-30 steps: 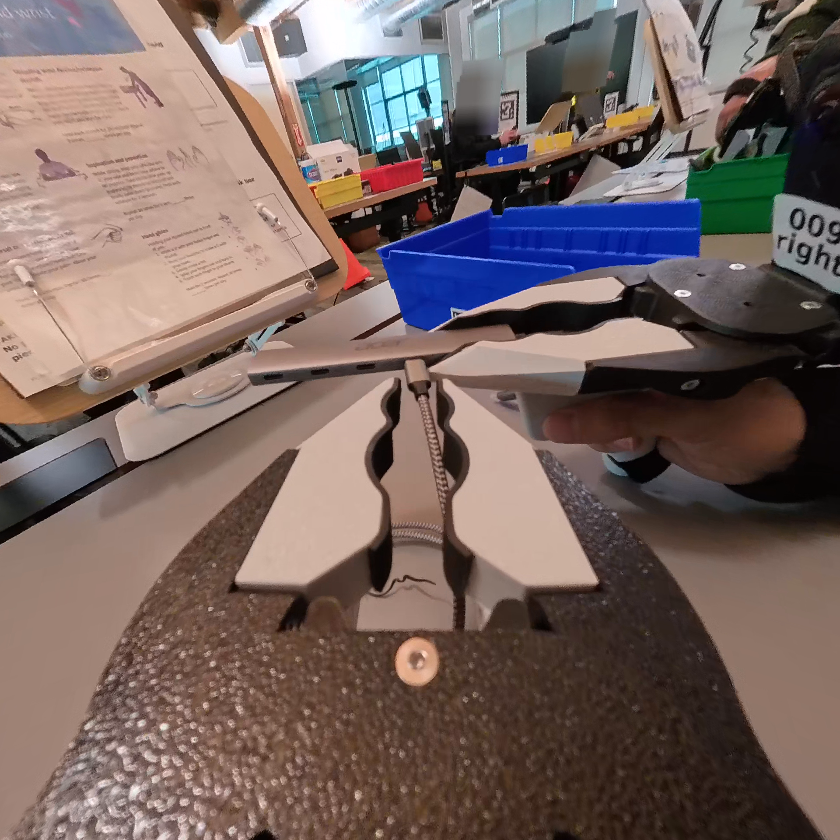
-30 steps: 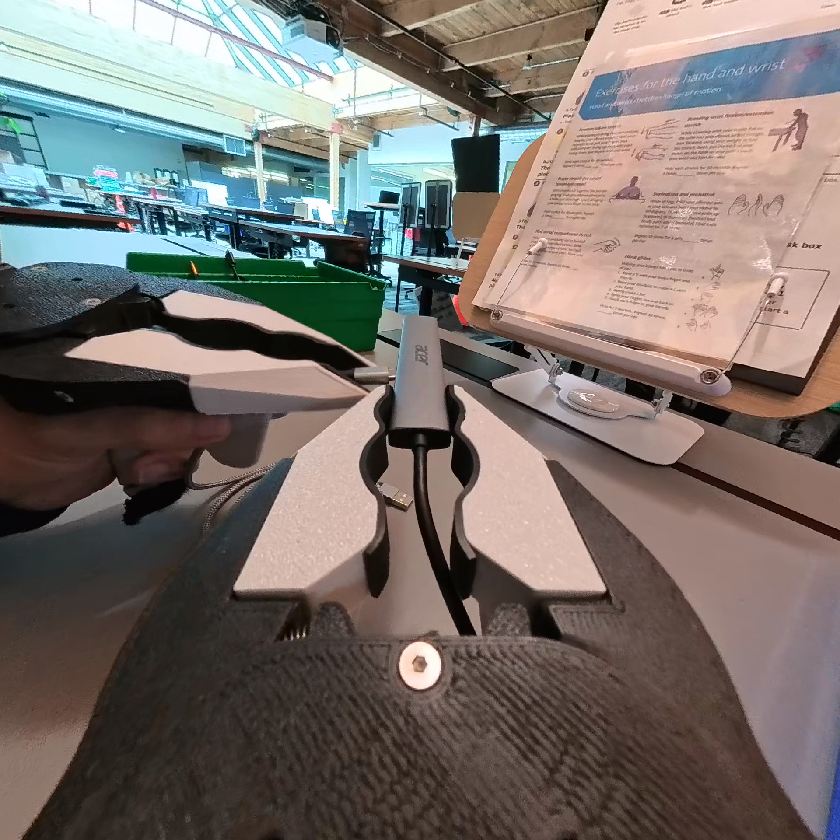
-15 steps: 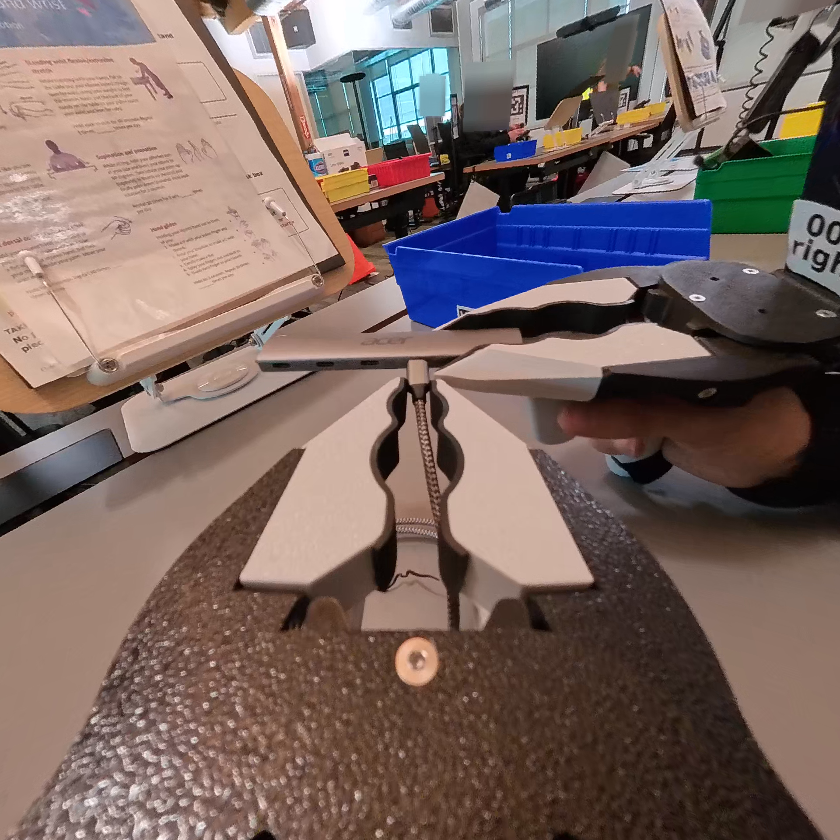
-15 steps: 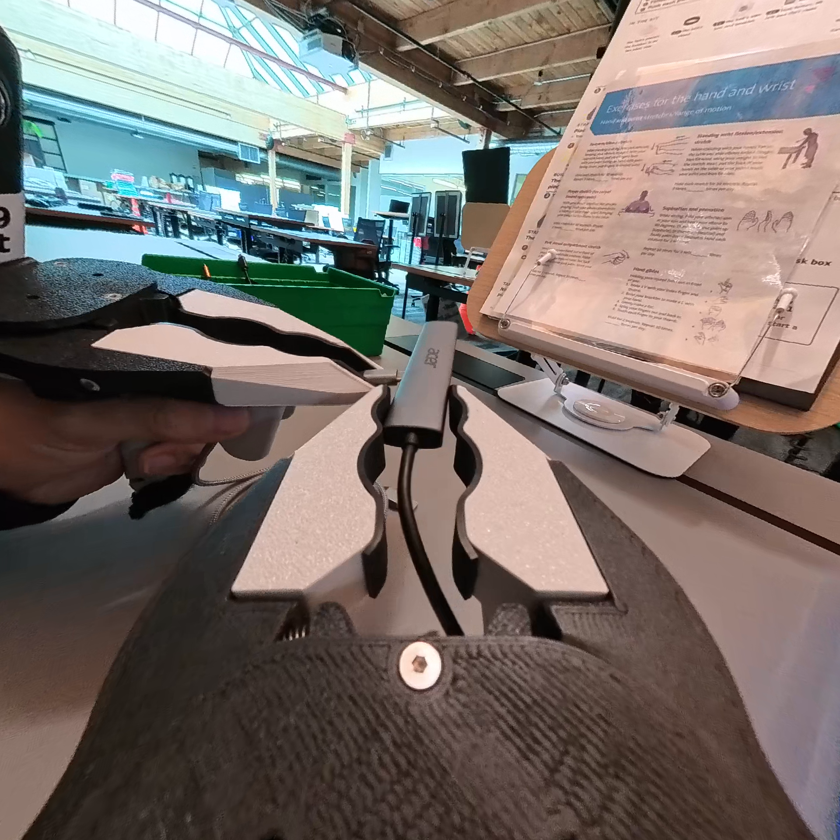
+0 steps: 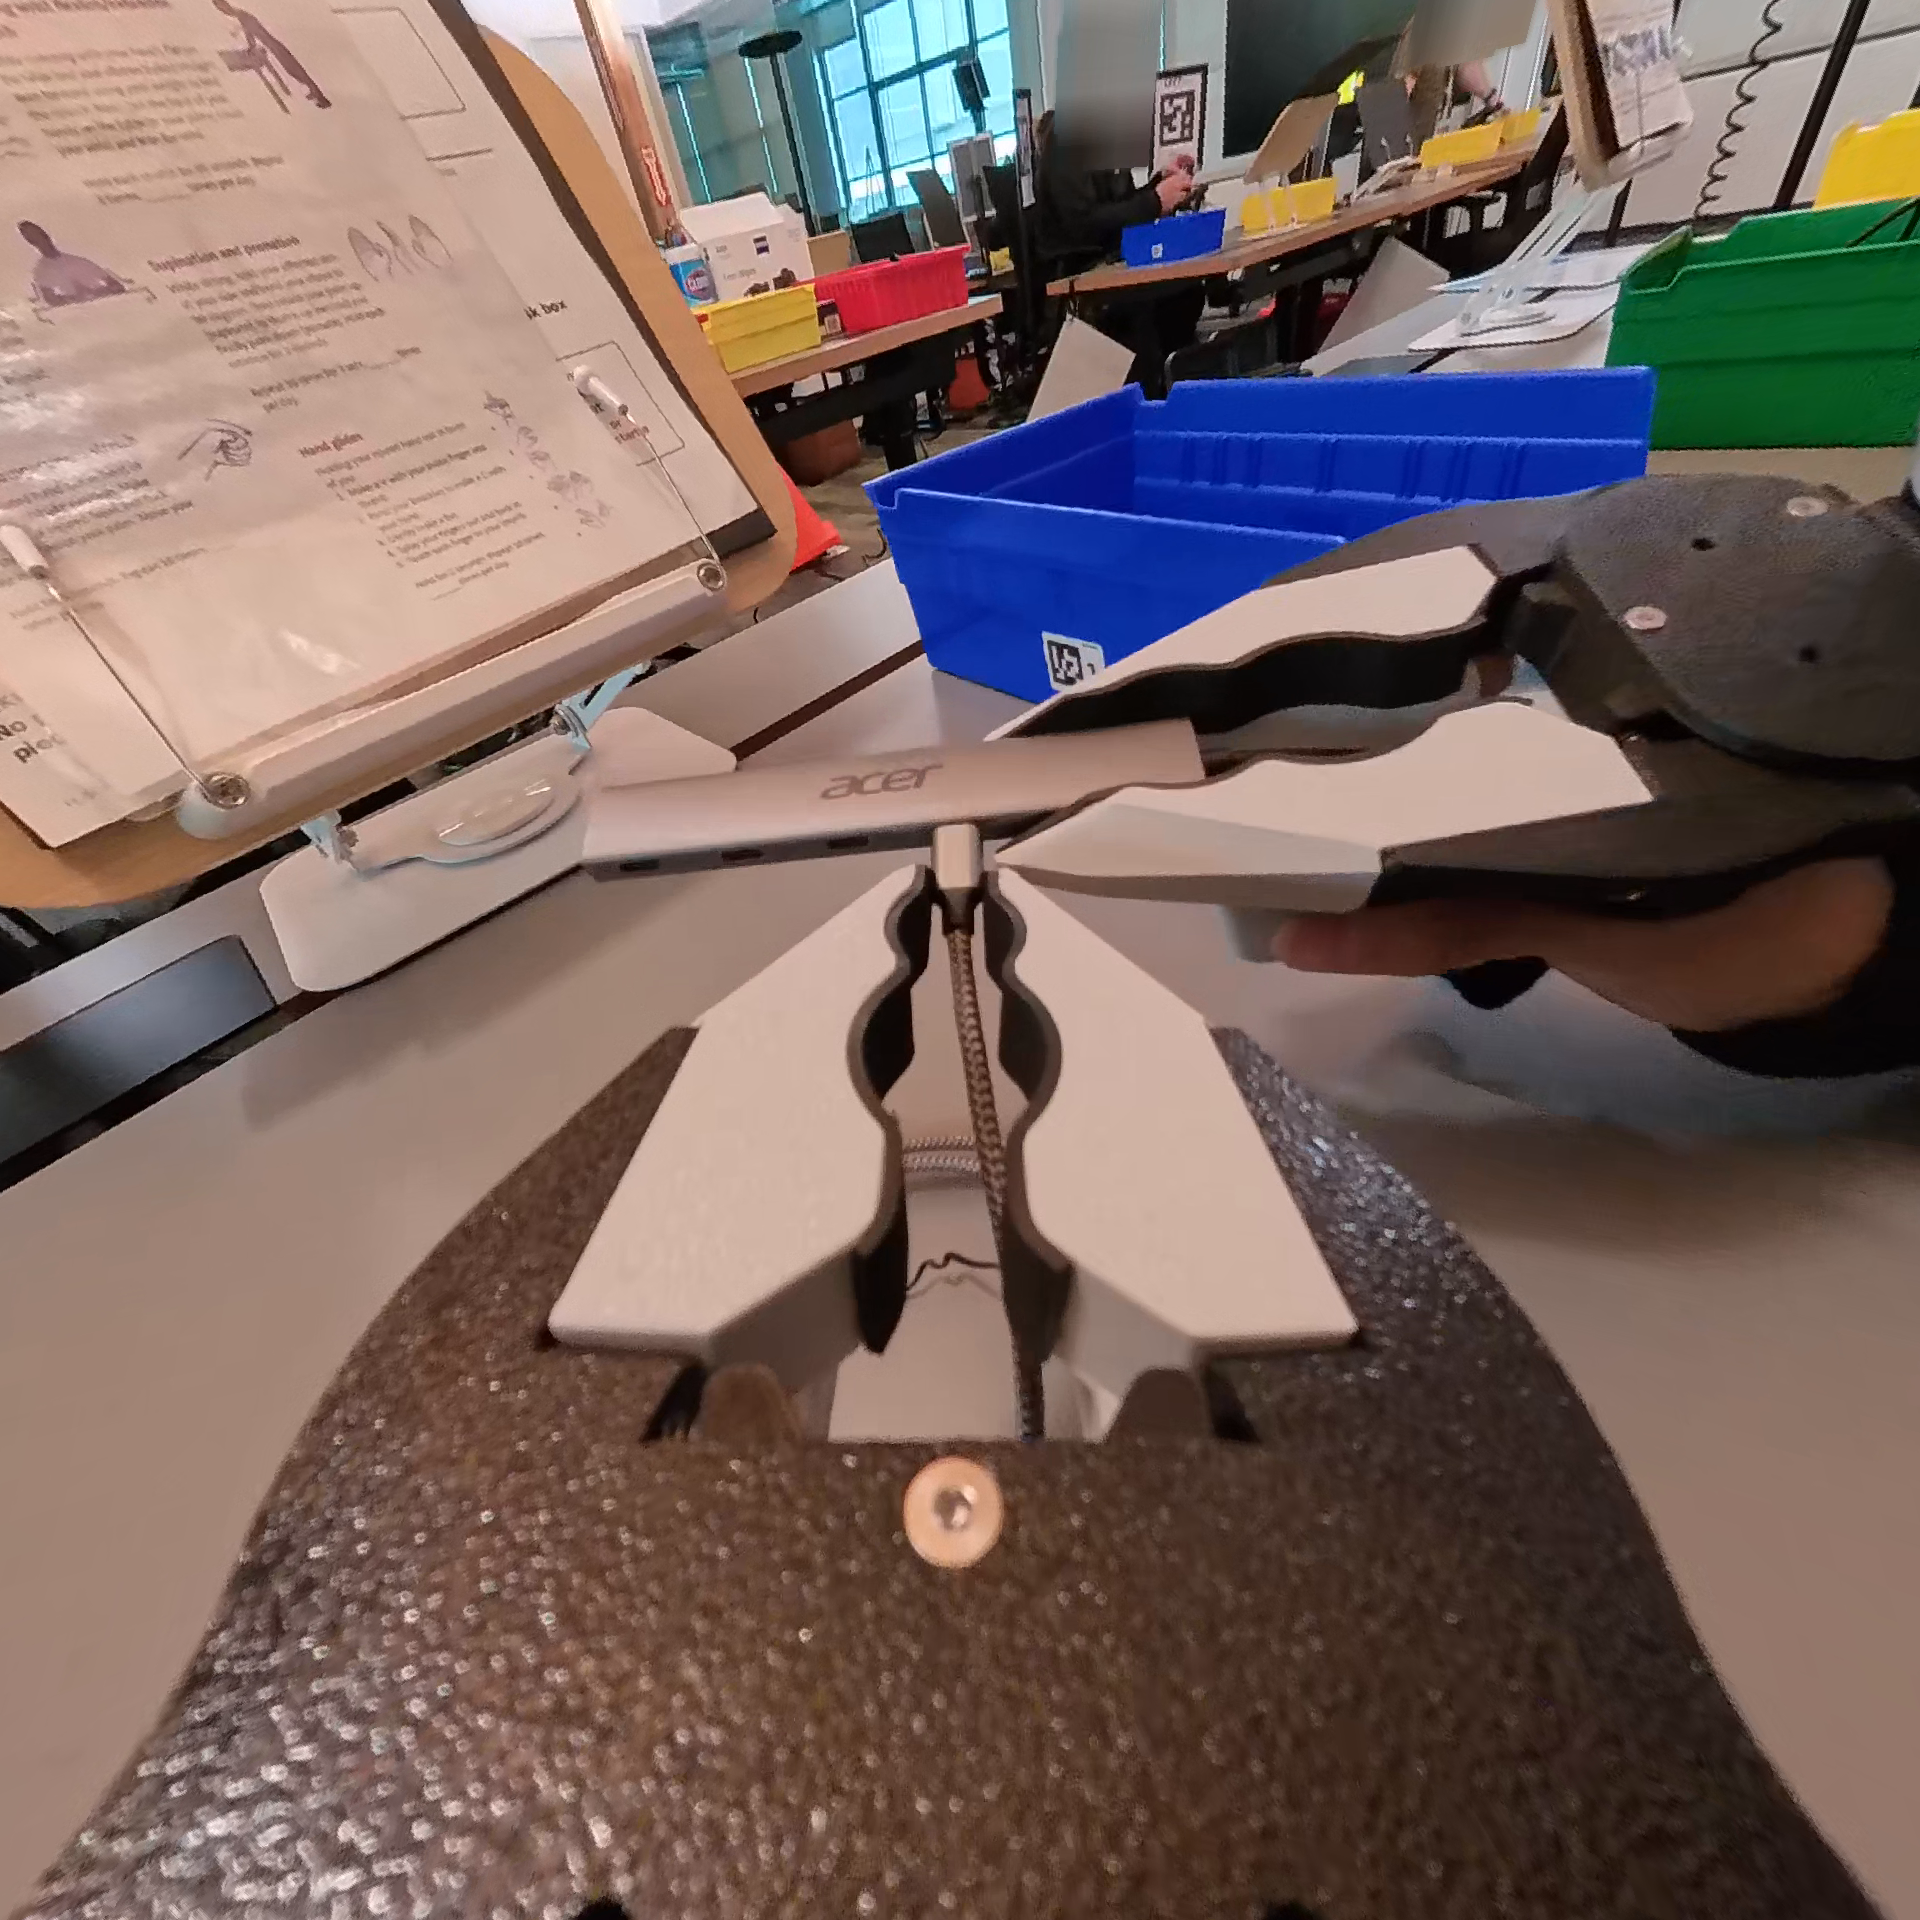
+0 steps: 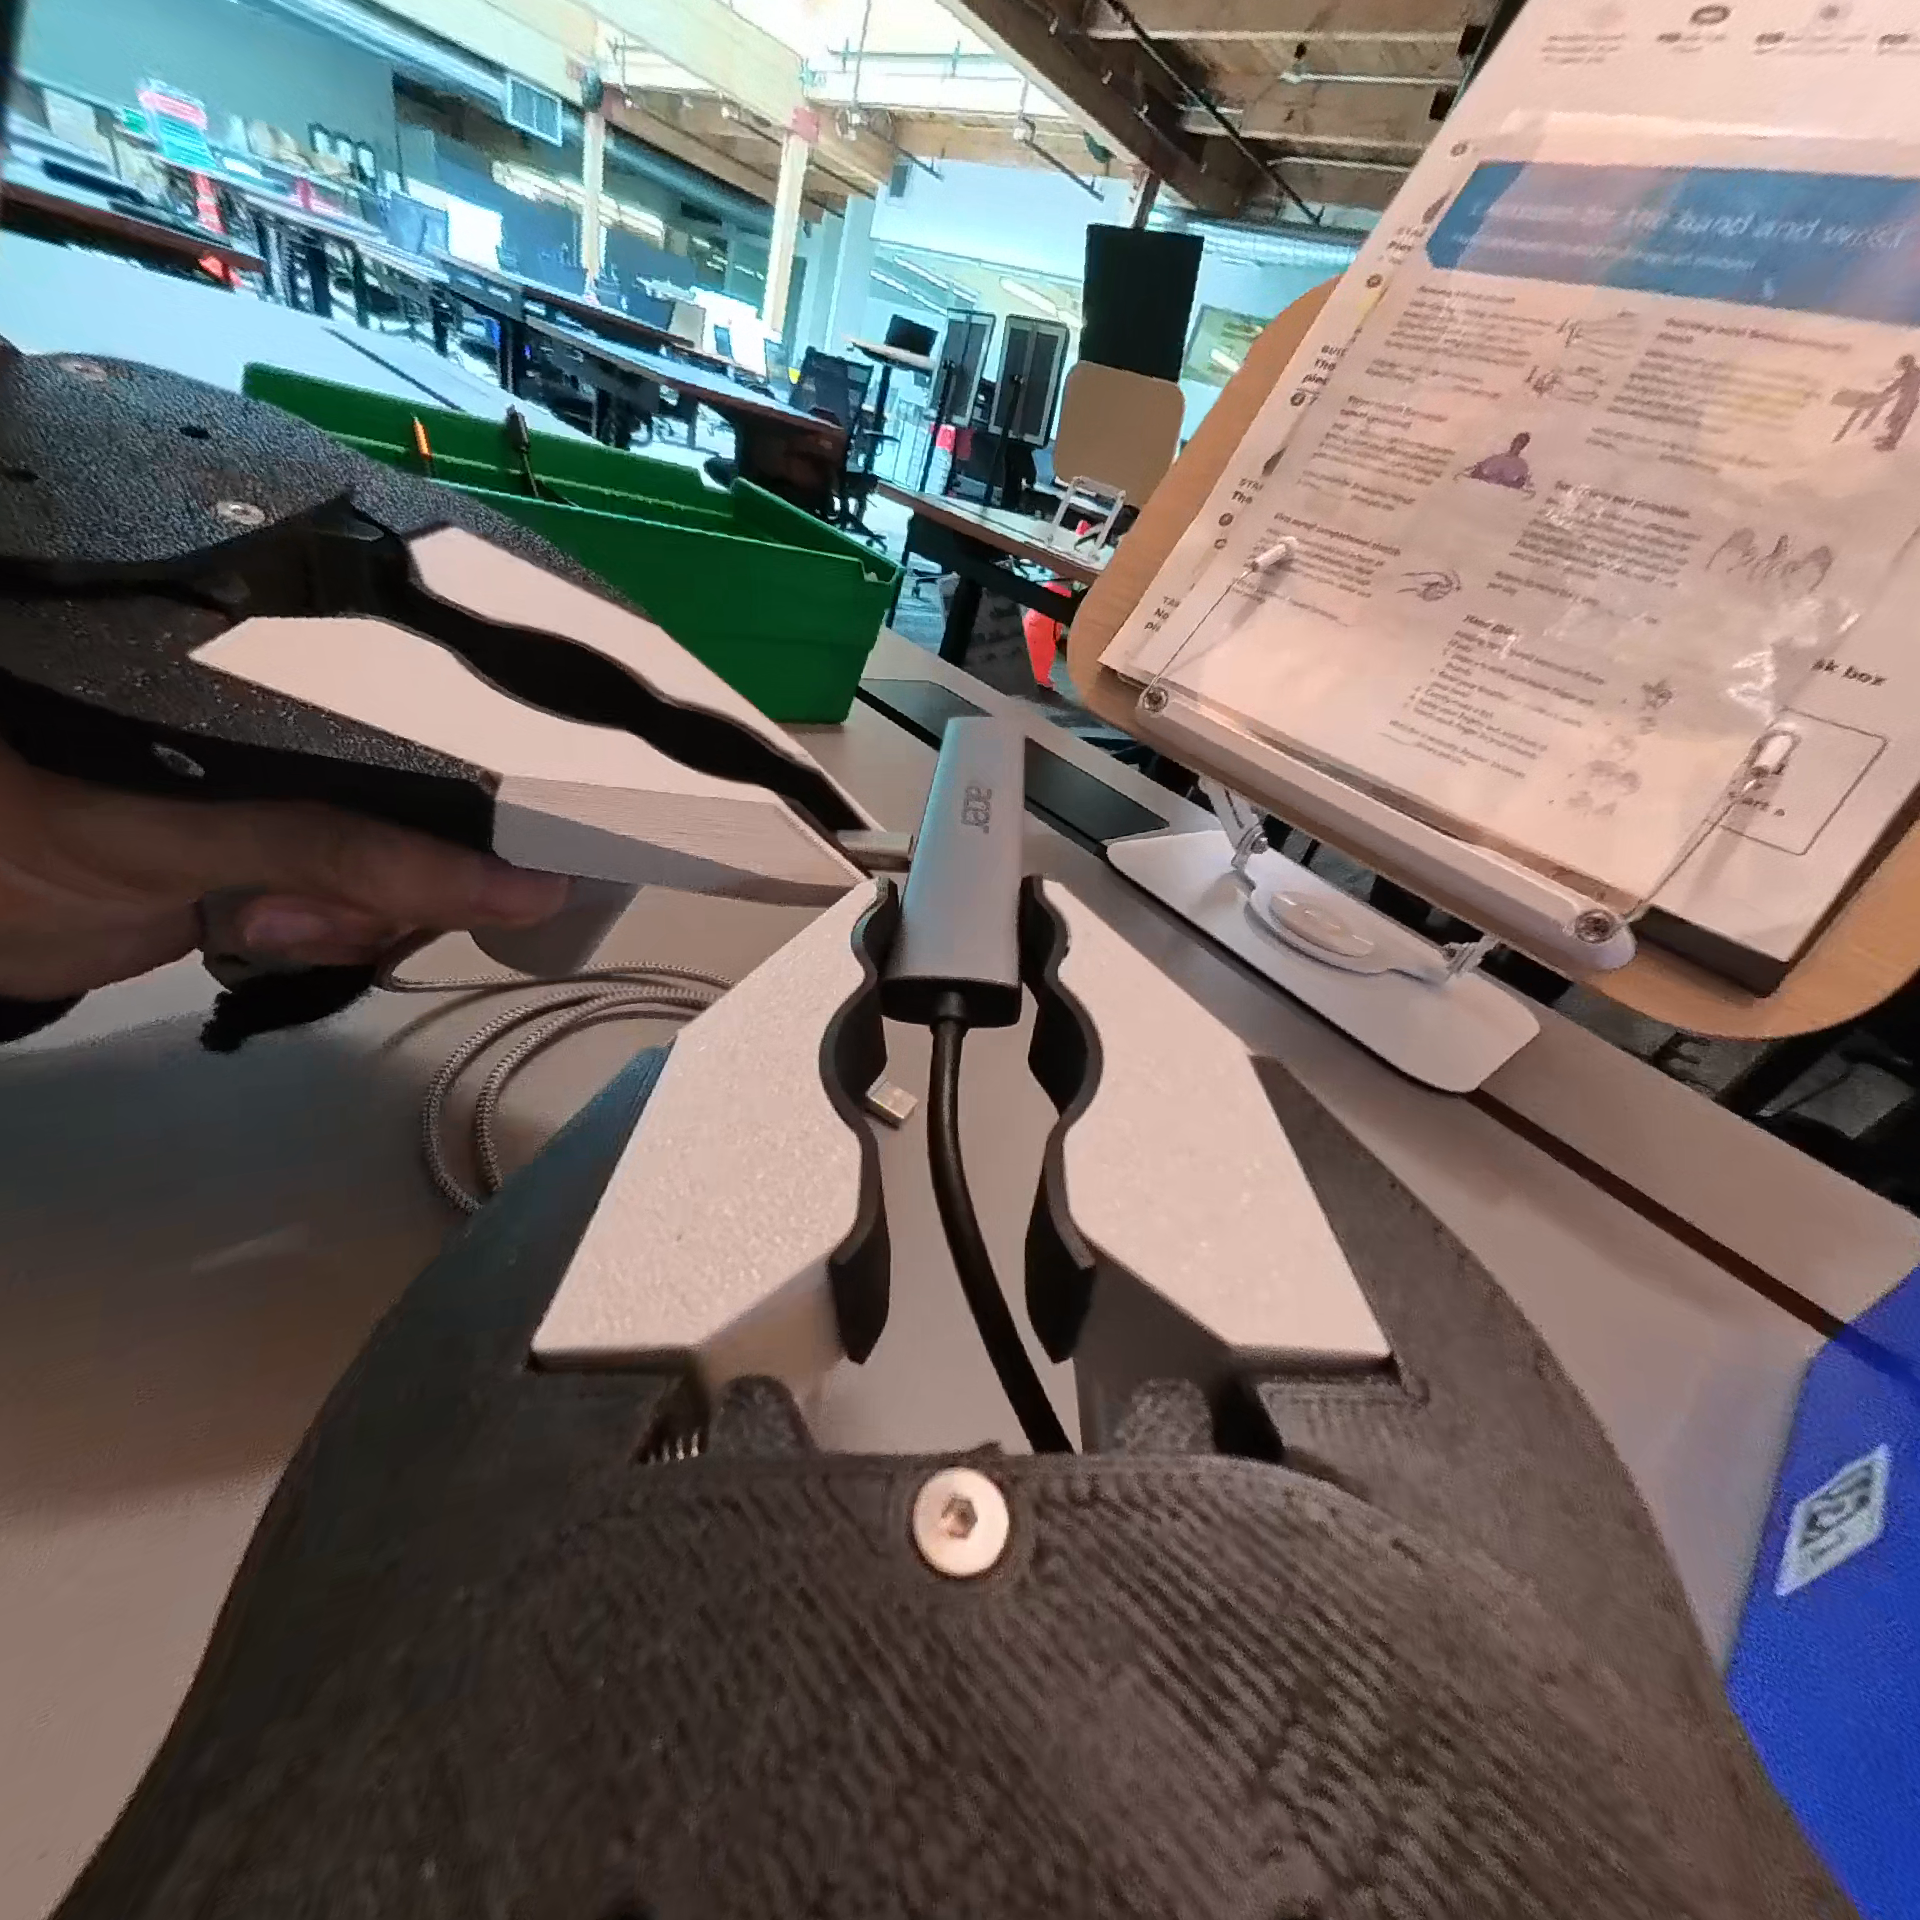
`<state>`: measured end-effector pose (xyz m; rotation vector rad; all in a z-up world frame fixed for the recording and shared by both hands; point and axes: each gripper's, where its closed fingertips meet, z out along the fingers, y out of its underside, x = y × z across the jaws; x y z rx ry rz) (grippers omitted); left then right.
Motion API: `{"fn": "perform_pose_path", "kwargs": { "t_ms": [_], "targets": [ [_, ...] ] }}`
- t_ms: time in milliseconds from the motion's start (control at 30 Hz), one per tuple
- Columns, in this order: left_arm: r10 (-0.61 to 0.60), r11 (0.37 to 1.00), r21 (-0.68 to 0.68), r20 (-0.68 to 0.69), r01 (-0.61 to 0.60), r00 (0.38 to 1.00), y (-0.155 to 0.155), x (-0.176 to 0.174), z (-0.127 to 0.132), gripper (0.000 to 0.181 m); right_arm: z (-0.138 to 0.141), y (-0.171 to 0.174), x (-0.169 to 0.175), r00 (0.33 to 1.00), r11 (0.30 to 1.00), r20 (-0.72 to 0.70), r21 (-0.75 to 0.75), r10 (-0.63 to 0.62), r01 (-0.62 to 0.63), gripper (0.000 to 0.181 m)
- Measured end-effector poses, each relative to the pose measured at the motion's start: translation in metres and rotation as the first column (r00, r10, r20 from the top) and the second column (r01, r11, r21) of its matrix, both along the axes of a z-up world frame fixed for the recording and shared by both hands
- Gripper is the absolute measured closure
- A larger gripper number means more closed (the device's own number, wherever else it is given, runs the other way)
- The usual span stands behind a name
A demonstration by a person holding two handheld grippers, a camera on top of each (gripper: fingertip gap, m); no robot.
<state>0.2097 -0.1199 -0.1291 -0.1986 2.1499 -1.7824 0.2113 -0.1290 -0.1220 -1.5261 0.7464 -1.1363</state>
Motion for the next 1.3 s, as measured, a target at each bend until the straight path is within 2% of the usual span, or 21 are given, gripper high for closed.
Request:
{"fn": "perform_pose_path", "kwargs": {
  "t_ms": [167, 333, 433, 600, 700, 800, 1033, 1200, 1300],
  "targets": [
    [-0.001, 1.0, 0.002, 0.012, 0.001, 1.0, -0.001, -0.001, -0.002, 0.174, -0.002, -0.001, 0.0, 0.999, 0.996, -0.021, 0.073, 0.045, -0.044, 0.159],
    [-0.006, 0.999, -0.031, 0.069, 0.008, 0.998, -0.001, -0.003, 0.009, 0.171, 0.008, -0.002, 0.0, 0.997, 0.995, 0.029, 0.072, 0.067, -0.069, 0.159],
    [-0.032, 0.997, -0.068, 0.081, 0.038, 0.996, 0.004, -0.006, 0.024, 0.157, 0.006, -0.014, 0.007, 0.999, 0.988, 0.02, 0.15, 0.031, -0.034, 0.159],
    [-0.031, 0.98, -0.195, 0.032, 0.037, 0.999, 0.027, 0.002, 0.059, 0.151, 0.012, -0.027, 0.005, 0.999, 0.966, 0.047, 0.257, 0.02, -0.031, 0.159],
    [0.01, 0.975, -0.222, -0.025, -0.016, 1.0, 0.051, 0.016, 0.07, 0.151, 0.016, -0.032, 0.001, 0.998, 0.955, 0.067, 0.293, 0.015, -0.034, 0.159],
    [0.074, 0.984, -0.154, -0.07, -0.084, 0.995, 0.083, 0.037, 0.079, 0.152, 0.017, -0.036, 0.0, 0.998, 0.945, 0.066, 0.324, 0.013, -0.034, 0.159],
    [0.321, 0.947, 0.032, -0.123, -0.319, 0.939, 0.192, 0.11, 0.104, 0.151, 0.016, -0.03, -0.001, 0.997, 0.951, 0.063, 0.304, 0.034, -0.051, 0.159],
    [0.488, 0.866, 0.213, -0.164, -0.453, 0.857, 0.263, 0.16, 0.098, 0.15, 0.015, -0.028, -0.001, 0.998, 0.953, 0.058, 0.296, 0.04, -0.055, 0.159],
    [0.534, 0.829, 0.325, -0.215, -0.456, 0.818, 0.288, 0.174, 0.078, 0.15, 0.015, -0.028, -0.002, 0.997, 0.954, 0.06, 0.295, 0.045, -0.06, 0.159]
  ]
}}
